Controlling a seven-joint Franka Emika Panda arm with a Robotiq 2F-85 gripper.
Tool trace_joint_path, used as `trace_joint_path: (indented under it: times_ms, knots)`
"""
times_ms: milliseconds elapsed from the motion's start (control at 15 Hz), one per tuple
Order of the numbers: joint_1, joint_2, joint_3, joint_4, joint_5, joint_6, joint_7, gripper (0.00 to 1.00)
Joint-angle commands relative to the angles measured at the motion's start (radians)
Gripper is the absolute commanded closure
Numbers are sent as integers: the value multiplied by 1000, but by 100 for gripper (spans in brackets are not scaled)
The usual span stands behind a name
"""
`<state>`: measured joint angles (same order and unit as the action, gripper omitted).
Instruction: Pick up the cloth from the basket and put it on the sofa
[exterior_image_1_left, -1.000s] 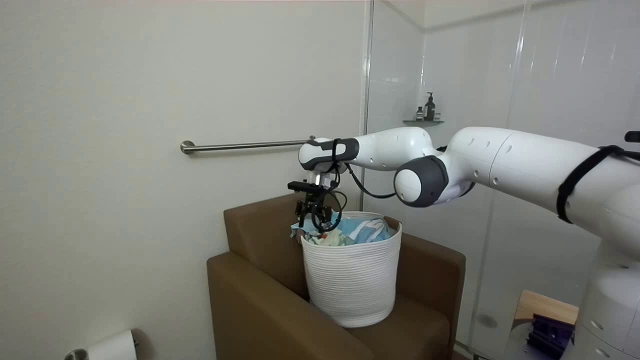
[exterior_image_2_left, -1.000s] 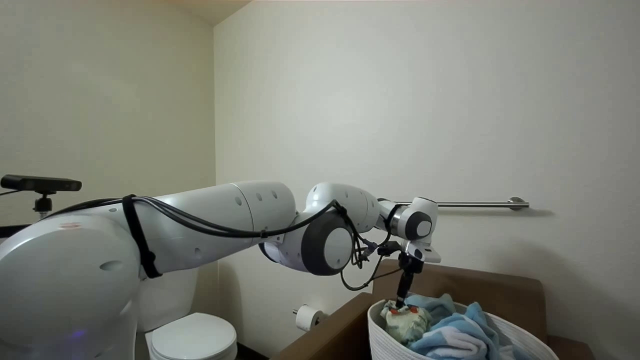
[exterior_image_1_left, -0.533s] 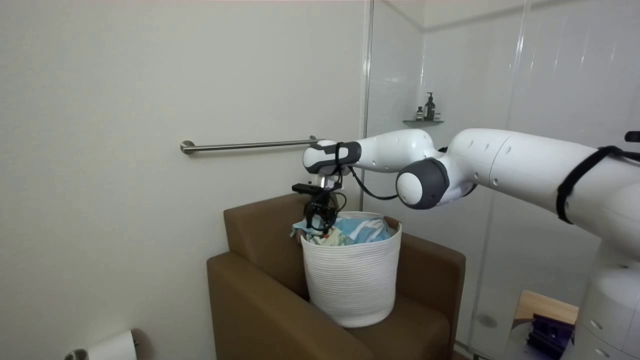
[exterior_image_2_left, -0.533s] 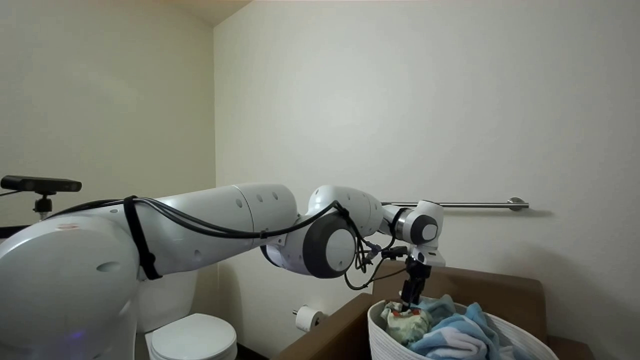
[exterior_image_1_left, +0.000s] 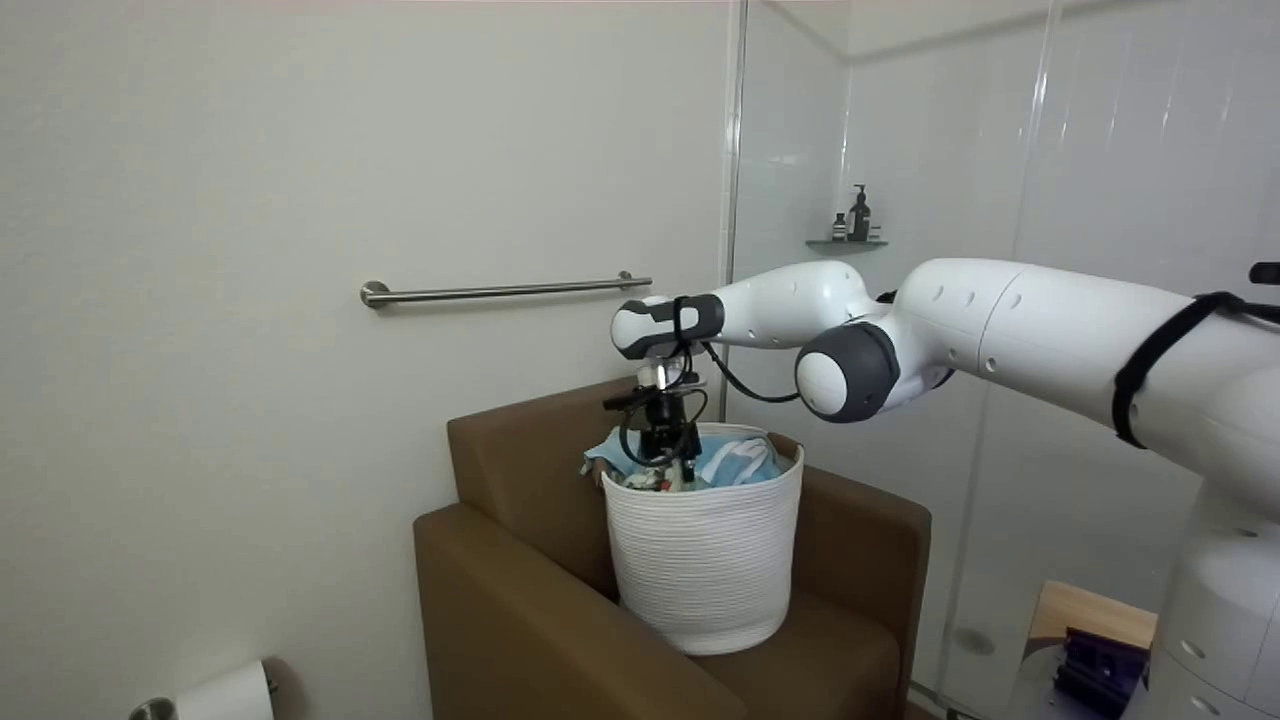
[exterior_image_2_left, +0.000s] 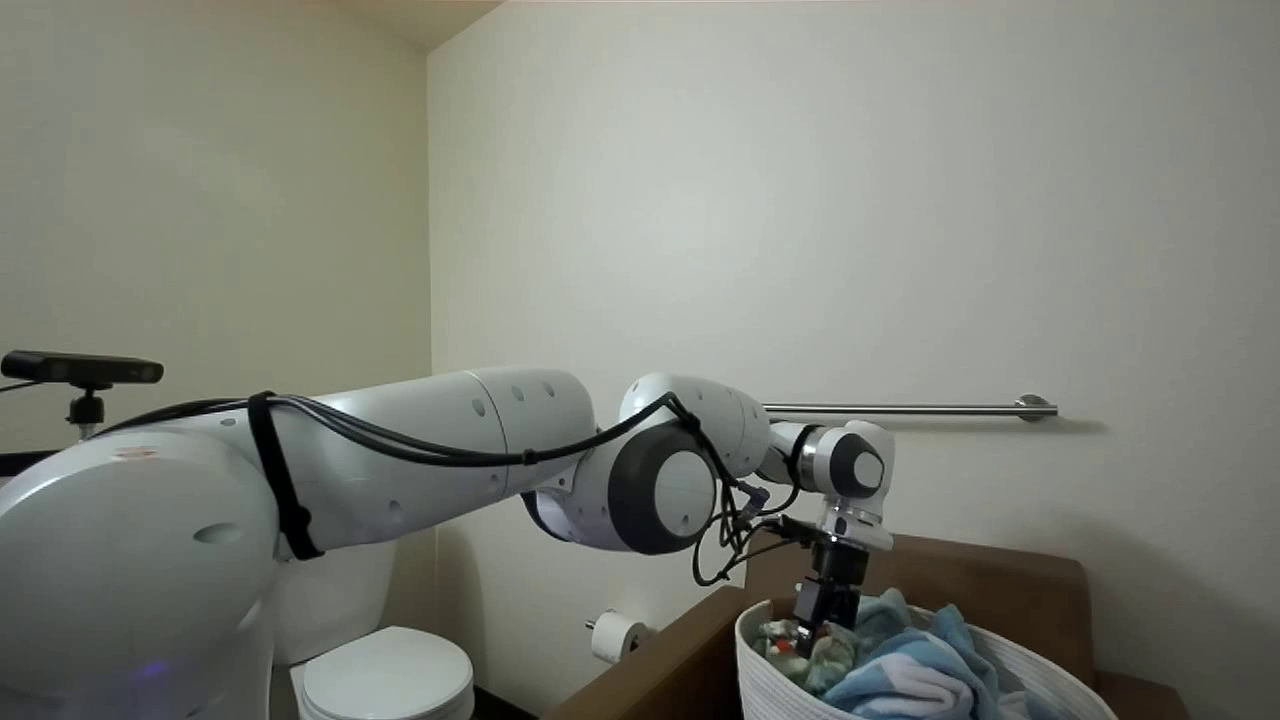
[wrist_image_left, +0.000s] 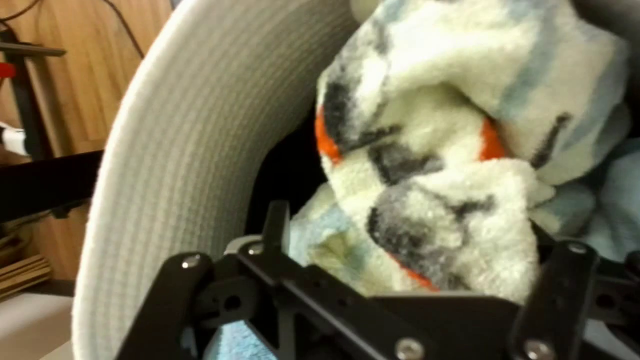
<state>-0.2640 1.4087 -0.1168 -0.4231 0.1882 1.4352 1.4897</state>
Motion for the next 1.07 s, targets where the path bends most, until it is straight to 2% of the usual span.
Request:
trace_joint_path:
  times_ms: [0, 67, 133, 200, 733, 867, 1000]
  knots:
    - [9, -10, -15, -40, -37, -96, 4, 25]
    - [-4, 47, 11, 61, -57, -145, 2, 26]
    - [-7, 53, 15, 71, -57, -142, -14, 33]
    - [3, 8, -2, -12, -41, -106, -32, 40]
    - [-20, 8, 15, 18, -20, -52, -76, 92]
    - [-26, 2, 16, 22, -20, -65, -96, 97]
    - [-34, -2, 17, 35, -22, -76, -118, 97]
